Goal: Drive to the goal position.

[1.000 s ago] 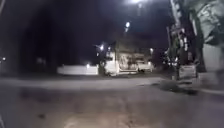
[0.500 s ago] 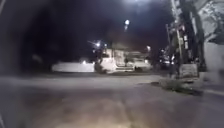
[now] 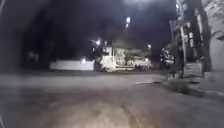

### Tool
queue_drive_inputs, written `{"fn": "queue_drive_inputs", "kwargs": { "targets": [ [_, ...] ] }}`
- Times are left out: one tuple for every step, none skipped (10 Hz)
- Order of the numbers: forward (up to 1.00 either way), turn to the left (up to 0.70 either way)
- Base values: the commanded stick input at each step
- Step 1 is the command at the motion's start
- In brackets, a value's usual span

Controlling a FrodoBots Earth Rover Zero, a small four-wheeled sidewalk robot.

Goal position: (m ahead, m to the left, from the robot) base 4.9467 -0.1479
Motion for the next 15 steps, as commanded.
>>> {"fn": "queue_drive_inputs", "kwargs": {
  "targets": [
    [0.7,0.0],
    [0.7,0.0],
    [0.7,0.0],
    [0.7,0.0],
    [0.7,0.0],
    [0.7,0.0],
    [0.7,0.0],
    [0.7,0.0],
    [0.7,0.0],
    [0.7,0.0],
    [0.7,0.0],
    [0.7,0.0],
    [0.7,-0.11],
    [0.7,-0.35],
    [0.7,-0.35]
  ]
}}
